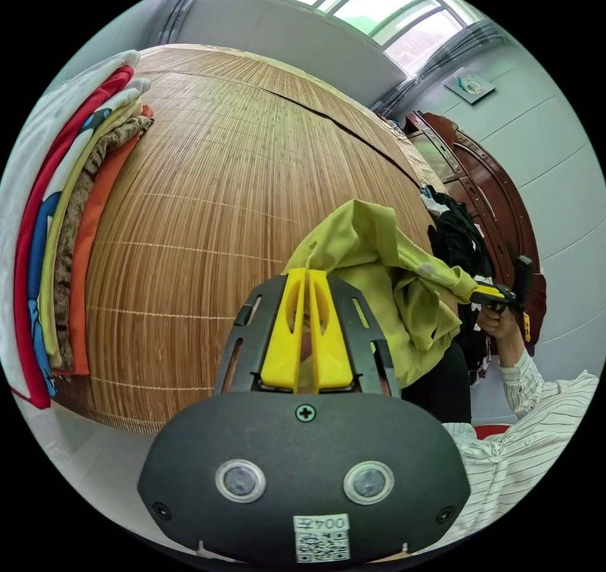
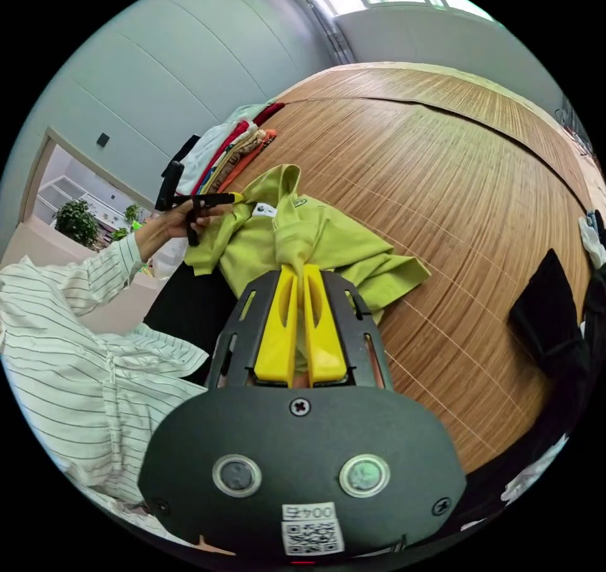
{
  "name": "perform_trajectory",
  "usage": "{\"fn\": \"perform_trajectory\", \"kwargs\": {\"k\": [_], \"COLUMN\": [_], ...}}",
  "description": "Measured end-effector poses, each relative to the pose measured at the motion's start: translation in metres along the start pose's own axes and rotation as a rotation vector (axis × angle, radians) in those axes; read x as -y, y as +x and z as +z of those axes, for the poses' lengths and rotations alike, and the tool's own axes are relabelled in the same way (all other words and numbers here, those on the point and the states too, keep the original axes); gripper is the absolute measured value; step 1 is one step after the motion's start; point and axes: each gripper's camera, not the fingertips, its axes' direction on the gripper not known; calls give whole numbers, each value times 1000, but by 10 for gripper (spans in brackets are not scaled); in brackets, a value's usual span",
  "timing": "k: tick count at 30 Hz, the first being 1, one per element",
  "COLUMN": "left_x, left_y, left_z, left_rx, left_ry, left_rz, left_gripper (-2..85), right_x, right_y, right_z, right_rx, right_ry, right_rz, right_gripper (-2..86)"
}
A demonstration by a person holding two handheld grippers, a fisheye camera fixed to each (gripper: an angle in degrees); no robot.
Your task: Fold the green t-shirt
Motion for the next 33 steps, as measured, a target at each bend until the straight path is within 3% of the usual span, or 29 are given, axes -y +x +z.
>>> {"fn": "perform_trajectory", "kwargs": {"k": [6,8,14,20,26,33], "left_x": [-30,-42,-63,-31,-28,-60], "left_y": [28,49,96,103,108,110], "left_z": [-24,-36,-46,-11,20,-9], "left_rx": [23,115,257,195,132,132], "left_ry": [-7,-26,-21,-111,-256,-158], "left_rz": [98,259,557,563,571,441], "left_gripper": [32,69,119,124,94,28], "right_x": [-78,-91,-127,-153,-173,-186], "right_y": [-40,-46,-41,-43,-74,-114], "right_z": [39,42,33,36,32,53], "right_rx": [-242,-297,-235,-153,-197,-269], "right_ry": [-70,-70,34,103,135,1], "right_rz": [-26,-17,157,262,182,-14], "right_gripper": [-5,-5,-2,24,89,80]}}
